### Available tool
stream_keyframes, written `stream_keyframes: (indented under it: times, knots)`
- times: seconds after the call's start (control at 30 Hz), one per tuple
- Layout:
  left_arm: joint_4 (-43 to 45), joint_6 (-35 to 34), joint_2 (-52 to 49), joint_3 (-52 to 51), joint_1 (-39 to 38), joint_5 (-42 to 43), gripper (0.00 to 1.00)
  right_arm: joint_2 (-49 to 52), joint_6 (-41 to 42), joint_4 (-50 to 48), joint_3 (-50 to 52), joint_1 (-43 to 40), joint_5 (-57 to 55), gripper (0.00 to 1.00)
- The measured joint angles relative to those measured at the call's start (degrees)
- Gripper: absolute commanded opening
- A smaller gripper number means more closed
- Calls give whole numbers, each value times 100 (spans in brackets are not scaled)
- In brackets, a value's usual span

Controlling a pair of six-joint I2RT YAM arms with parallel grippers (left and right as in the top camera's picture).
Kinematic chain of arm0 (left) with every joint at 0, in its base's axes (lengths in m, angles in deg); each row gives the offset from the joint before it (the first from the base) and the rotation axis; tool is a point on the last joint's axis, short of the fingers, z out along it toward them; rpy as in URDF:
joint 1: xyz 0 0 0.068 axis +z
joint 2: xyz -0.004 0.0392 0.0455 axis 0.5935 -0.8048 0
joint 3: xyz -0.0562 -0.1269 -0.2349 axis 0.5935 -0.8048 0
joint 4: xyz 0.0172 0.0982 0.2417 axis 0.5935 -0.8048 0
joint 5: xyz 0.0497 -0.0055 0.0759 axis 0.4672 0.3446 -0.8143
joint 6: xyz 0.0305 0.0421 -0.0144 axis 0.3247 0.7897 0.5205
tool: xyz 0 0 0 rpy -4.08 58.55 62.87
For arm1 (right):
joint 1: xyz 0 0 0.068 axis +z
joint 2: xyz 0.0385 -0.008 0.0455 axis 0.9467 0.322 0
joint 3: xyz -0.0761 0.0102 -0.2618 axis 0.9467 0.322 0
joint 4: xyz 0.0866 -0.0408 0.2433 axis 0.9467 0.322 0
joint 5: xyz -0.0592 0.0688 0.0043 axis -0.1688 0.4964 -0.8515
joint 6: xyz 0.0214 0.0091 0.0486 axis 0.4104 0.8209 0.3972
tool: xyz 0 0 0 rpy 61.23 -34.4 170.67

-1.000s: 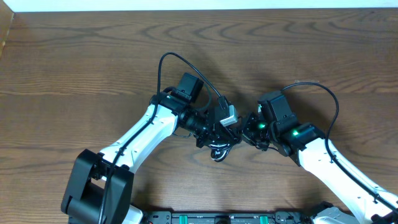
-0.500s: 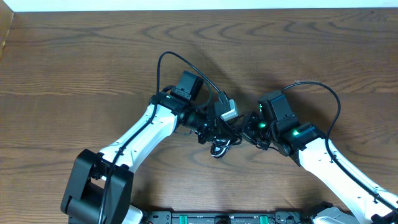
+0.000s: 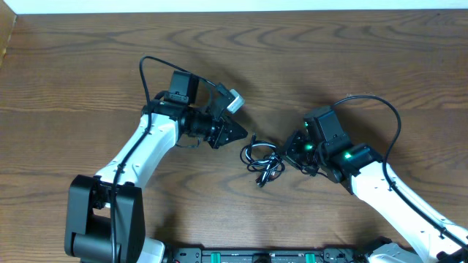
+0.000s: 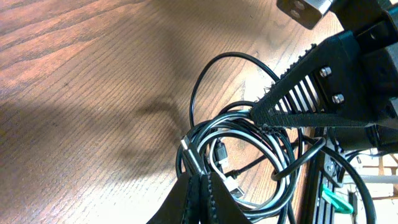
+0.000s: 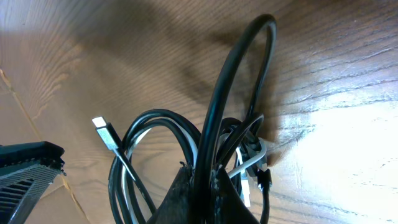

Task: Untangle cables
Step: 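Open the left gripper and pull it back left, releasing the cables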

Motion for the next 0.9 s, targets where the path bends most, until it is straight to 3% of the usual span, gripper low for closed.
stream_keyframes:
  times: [0.63,0.9]
  knots:
    - [2,-505,0,0,4,-304,7,0,0,0,0,0,-22,1]
    - [76,-1228,0,0,4,-1213,7,0,0,0,0,0,-37,1]
